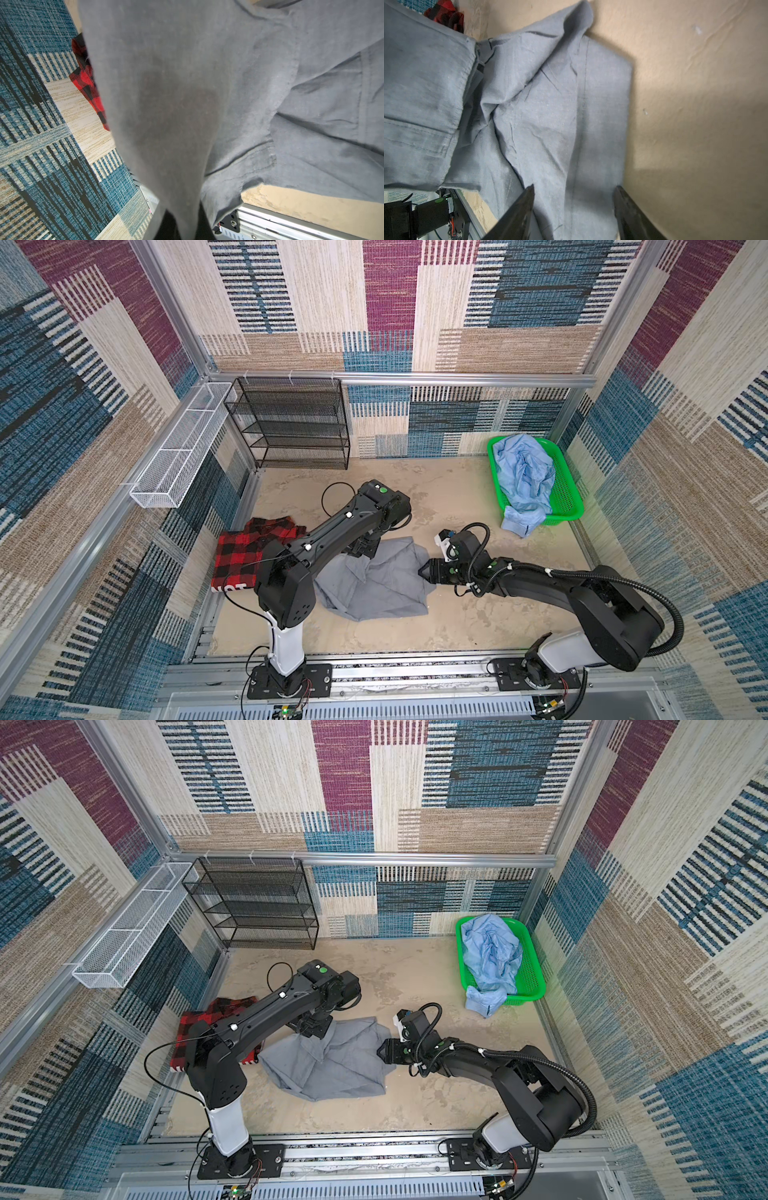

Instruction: Fold and stack the long sleeve shirts

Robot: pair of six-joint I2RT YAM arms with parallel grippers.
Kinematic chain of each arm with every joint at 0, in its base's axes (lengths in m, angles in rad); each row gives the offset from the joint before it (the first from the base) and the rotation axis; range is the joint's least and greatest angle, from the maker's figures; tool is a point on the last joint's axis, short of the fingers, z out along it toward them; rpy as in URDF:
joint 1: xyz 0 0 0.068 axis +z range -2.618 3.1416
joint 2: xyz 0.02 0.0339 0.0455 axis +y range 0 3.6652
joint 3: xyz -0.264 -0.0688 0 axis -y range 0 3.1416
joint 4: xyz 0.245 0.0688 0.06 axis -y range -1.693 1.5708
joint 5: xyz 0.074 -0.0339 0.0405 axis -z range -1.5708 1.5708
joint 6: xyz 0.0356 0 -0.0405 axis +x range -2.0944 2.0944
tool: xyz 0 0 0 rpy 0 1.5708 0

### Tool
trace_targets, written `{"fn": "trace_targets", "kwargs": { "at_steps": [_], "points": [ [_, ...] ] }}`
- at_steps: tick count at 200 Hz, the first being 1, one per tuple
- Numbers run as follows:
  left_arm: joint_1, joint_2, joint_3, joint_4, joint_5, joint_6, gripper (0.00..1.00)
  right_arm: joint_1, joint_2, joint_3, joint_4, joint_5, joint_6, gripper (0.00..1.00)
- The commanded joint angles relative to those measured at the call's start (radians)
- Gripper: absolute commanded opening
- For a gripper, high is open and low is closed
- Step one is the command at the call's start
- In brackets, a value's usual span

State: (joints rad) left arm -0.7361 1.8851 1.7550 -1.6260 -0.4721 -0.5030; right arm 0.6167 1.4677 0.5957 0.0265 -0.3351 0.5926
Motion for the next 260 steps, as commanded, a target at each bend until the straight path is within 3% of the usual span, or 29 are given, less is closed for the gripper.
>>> {"fn": "trace_targets", "kwargs": {
  "at_steps": [1, 53, 148, 260],
  "points": [
    [-0.006, 0.013, 0.011, -0.150, -0.022, -0.045, 0.00, 0.002, 0.011, -0.014, 0.086, -0.042, 0.000, 0.63],
    [-0.019, 0.035, -0.017, -0.151, -0.029, -0.099, 0.00, 0.003, 0.017, -0.012, 0.161, -0.118, 0.021, 0.62],
    [-0.022, 0.079, -0.016, -0.151, -0.036, -0.195, 0.00, 0.003, 0.111, -0.027, 0.251, -0.155, 0.050, 0.62],
    [-0.089, 0.274, 0.161, -0.150, 0.060, -0.262, 0.00, 0.003, 0.138, -0.053, 0.331, -0.218, 0.072, 0.62]
  ]
}}
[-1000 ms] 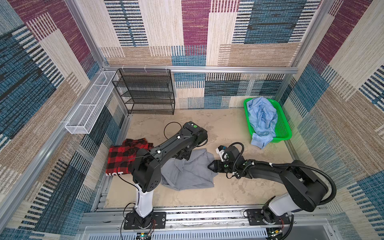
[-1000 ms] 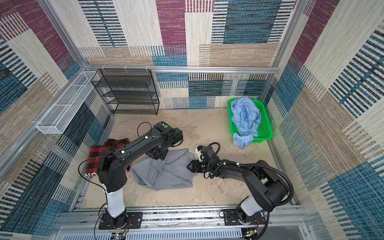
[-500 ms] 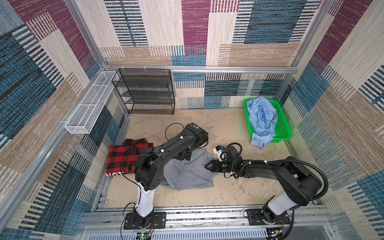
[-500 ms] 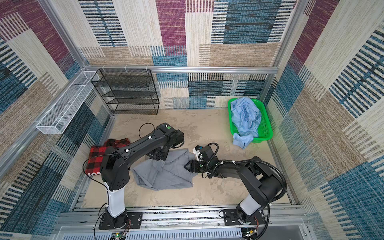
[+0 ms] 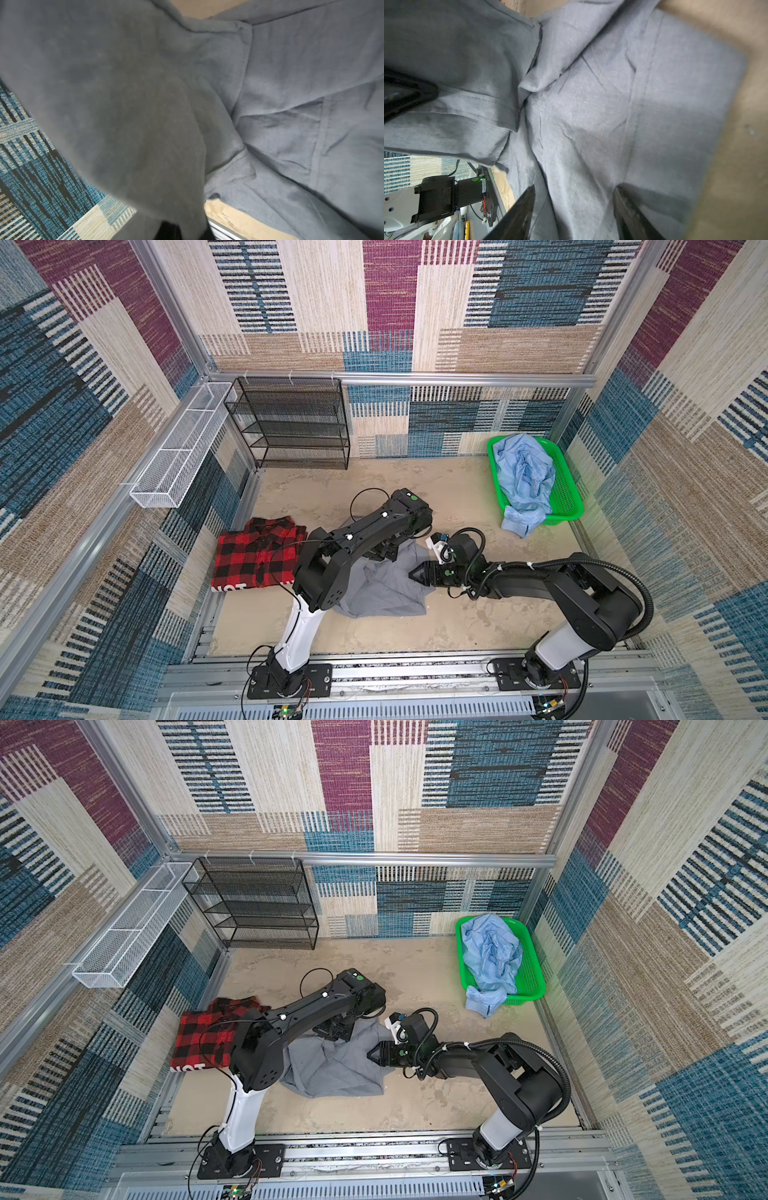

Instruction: Fold and stack the long sleeve shirts

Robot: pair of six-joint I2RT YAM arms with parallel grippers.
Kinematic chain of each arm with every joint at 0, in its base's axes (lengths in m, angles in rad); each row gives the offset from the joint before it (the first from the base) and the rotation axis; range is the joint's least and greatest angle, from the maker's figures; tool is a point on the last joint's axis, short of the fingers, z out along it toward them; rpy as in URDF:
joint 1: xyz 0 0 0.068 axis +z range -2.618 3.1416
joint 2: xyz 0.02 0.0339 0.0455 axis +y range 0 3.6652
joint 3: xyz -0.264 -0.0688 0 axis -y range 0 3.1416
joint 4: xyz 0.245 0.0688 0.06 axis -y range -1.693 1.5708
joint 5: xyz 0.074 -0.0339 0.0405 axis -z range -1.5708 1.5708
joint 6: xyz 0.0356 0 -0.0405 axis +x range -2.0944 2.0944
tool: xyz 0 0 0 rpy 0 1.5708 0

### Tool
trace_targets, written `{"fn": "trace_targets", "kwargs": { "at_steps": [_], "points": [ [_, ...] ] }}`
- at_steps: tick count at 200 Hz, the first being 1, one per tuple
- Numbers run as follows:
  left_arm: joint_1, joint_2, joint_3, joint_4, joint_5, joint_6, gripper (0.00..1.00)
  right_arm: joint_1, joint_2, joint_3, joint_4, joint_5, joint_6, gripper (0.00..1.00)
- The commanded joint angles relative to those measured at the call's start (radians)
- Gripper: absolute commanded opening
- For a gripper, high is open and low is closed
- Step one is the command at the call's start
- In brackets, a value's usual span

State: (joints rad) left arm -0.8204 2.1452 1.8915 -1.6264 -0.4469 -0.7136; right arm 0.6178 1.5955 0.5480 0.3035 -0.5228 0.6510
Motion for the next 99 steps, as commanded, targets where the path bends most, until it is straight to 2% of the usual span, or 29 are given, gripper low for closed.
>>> {"fn": "trace_targets", "kwargs": {
  "at_steps": [1, 68, 92, 99],
  "points": [
    [-0.006, 0.014, 0.026, -0.150, 0.035, -0.052, 0.00, 0.002, 0.011, -0.006, 0.055, -0.031, 0.014, 0.62],
    [-0.080, 0.128, 0.174, -0.149, 0.084, -0.074, 0.00, 0.002, 0.017, -0.023, 0.080, -0.037, 0.033, 0.61],
    [-0.089, 0.142, 0.188, -0.148, 0.088, -0.087, 0.16, 0.002, 0.019, -0.026, 0.079, -0.034, 0.032, 0.61],
    [-0.090, 0.135, 0.192, -0.147, 0.086, -0.094, 0.17, 0.002, 0.022, -0.026, 0.080, -0.034, 0.034, 0.61]
  ]
}}
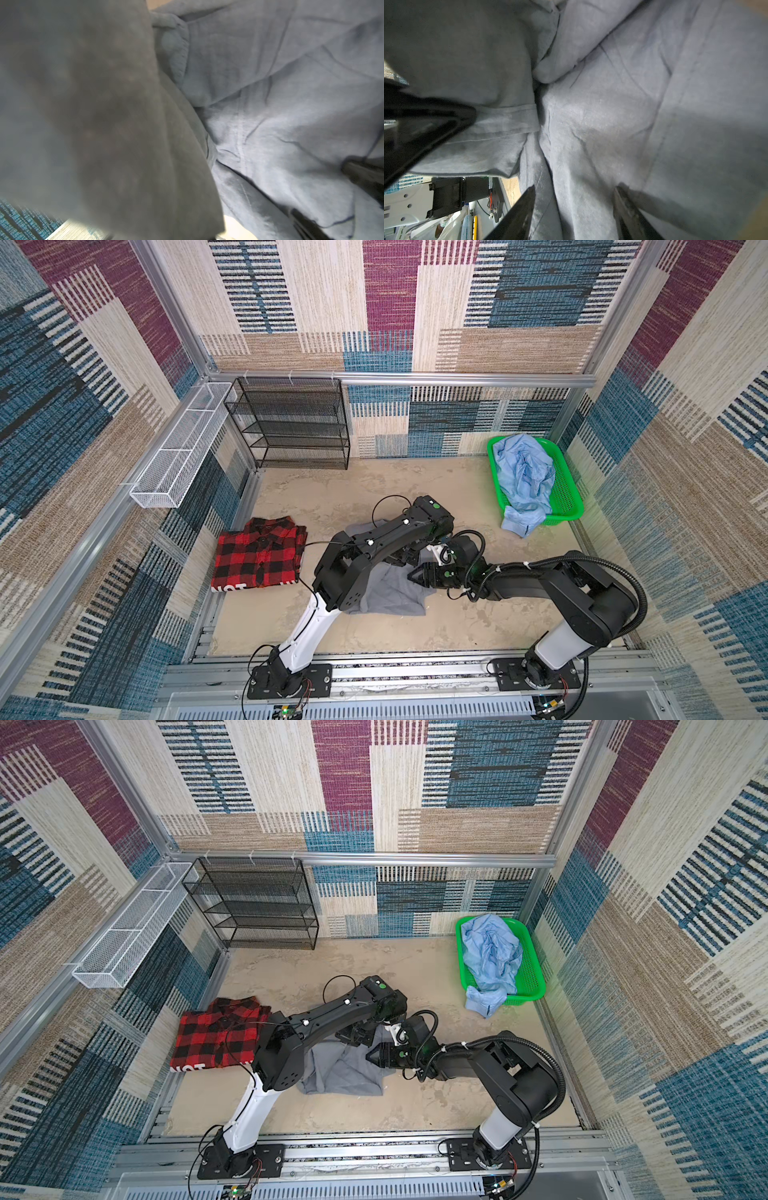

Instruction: Fold and stack the long sleeve shirts

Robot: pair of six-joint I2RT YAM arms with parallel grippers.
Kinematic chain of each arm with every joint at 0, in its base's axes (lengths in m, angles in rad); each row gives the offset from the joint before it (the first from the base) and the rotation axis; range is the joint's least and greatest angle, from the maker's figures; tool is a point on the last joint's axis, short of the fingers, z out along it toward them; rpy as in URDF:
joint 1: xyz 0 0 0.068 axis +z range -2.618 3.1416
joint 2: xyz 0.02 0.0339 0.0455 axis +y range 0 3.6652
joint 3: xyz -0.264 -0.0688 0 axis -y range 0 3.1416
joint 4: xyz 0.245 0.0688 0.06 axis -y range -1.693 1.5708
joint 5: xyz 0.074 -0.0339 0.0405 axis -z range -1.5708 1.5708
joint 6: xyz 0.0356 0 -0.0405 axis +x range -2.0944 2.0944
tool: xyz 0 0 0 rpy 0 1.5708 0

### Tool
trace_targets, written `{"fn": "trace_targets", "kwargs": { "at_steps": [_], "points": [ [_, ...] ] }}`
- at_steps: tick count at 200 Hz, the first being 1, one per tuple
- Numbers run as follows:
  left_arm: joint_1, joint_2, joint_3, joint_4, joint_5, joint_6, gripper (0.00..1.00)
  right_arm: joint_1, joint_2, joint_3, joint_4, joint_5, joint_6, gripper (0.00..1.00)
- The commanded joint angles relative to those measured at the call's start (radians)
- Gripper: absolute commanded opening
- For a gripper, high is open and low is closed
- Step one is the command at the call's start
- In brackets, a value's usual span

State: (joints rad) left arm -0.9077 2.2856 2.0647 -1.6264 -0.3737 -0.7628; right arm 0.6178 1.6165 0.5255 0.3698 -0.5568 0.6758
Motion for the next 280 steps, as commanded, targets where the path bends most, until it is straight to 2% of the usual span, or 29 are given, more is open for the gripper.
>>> {"fn": "trace_targets", "kwargs": {
  "at_steps": [1, 12, 24, 31, 84, 121, 142, 172, 206, 236, 280],
  "points": [
    [-0.002, -0.007, 0.019, -0.148, 0.012, -0.045, 0.18, 0.002, 0.002, -0.004, 0.014, 0.001, 0.009, 0.61],
    [-0.002, -0.020, 0.035, -0.148, 0.011, -0.050, 0.20, 0.002, 0.006, -0.005, 0.015, 0.004, 0.011, 0.61],
    [-0.002, -0.033, 0.062, -0.148, 0.011, -0.056, 0.29, 0.002, 0.009, -0.005, 0.019, 0.002, 0.015, 0.61],
    [-0.003, -0.038, 0.082, -0.149, 0.018, -0.056, 0.31, 0.002, 0.010, -0.006, 0.020, 0.005, 0.017, 0.61],
    [-0.008, -0.066, 0.220, -0.149, 0.041, -0.076, 0.32, 0.002, -0.002, -0.013, 0.021, 0.018, 0.012, 0.61],
    [-0.008, -0.155, 0.297, -0.148, 0.011, -0.092, 0.33, 0.002, -0.036, -0.021, 0.017, 0.041, -0.008, 0.62],
    [-0.008, -0.228, 0.292, -0.149, -0.016, -0.095, 0.33, 0.000, -0.083, -0.028, 0.006, 0.051, -0.021, 0.63],
    [-0.005, -0.370, 0.138, -0.149, -0.085, -0.105, 0.38, 0.001, -0.162, -0.001, -0.072, 0.042, -0.036, 0.64],
    [0.000, -0.506, -0.141, -0.144, -0.142, -0.142, 0.45, 0.003, -0.250, 0.062, -0.166, 0.061, -0.045, 0.69],
    [0.009, -0.626, -0.364, -0.092, -0.175, -0.165, 0.51, 0.011, -0.158, 0.114, -0.159, 0.036, -0.056, 0.73],
    [0.081, -0.821, -0.627, 0.128, -0.088, -0.069, 0.51, 0.063, -0.054, 0.174, -0.094, 0.054, -0.082, 0.74]
  ]
}}
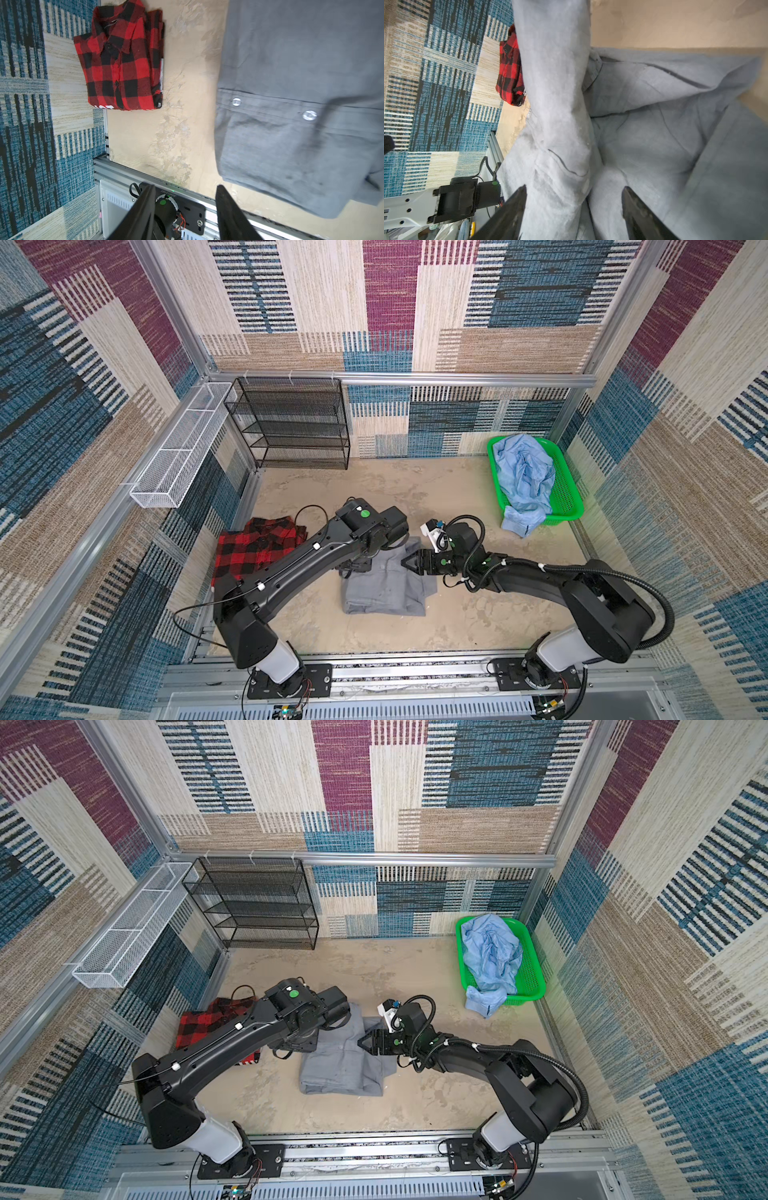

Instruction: Fold and stack the long sleeve shirts

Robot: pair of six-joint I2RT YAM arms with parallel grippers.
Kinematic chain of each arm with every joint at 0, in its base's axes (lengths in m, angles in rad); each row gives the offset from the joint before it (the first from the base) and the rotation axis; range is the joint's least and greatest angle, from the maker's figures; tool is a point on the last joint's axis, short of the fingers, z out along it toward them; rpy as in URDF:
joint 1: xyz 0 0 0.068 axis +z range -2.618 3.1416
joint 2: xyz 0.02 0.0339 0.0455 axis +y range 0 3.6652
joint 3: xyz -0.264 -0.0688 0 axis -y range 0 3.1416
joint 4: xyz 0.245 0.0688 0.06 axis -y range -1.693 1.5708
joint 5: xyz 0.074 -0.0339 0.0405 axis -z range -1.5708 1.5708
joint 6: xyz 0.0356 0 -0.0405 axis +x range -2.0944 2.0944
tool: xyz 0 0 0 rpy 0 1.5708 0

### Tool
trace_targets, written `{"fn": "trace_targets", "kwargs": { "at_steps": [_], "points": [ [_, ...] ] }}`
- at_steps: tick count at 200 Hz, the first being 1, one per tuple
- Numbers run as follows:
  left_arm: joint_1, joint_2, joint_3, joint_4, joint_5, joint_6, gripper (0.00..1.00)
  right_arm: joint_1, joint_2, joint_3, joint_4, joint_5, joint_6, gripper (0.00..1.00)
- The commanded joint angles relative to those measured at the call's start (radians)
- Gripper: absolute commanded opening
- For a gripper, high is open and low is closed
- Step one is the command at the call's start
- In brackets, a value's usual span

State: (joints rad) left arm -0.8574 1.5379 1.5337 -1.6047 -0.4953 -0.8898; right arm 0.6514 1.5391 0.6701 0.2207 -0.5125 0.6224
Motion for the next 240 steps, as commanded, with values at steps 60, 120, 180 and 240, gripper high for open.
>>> {"fn": "trace_targets", "kwargs": {
  "at_steps": [60, 120, 180, 240],
  "points": [
    [0.089, -0.122, -0.328, 0.325, 0.140, 0.136, 0.51, 0.073, 0.136, 0.062, 0.147, 0.020, 0.009, 0.61],
    [0.089, -0.044, -0.379, 0.424, 0.202, 0.141, 0.50, 0.071, 0.024, -0.031, 0.186, 0.066, 0.018, 0.11],
    [0.083, 0.035, -0.362, 0.500, 0.270, 0.144, 0.49, 0.052, 0.009, -0.189, 0.370, 0.037, 0.094, 0.00],
    [0.039, 0.106, -0.410, 0.616, 0.354, 0.102, 0.48, 0.001, 0.049, -0.234, 0.400, 0.023, 0.131, 0.00]
  ]
}}
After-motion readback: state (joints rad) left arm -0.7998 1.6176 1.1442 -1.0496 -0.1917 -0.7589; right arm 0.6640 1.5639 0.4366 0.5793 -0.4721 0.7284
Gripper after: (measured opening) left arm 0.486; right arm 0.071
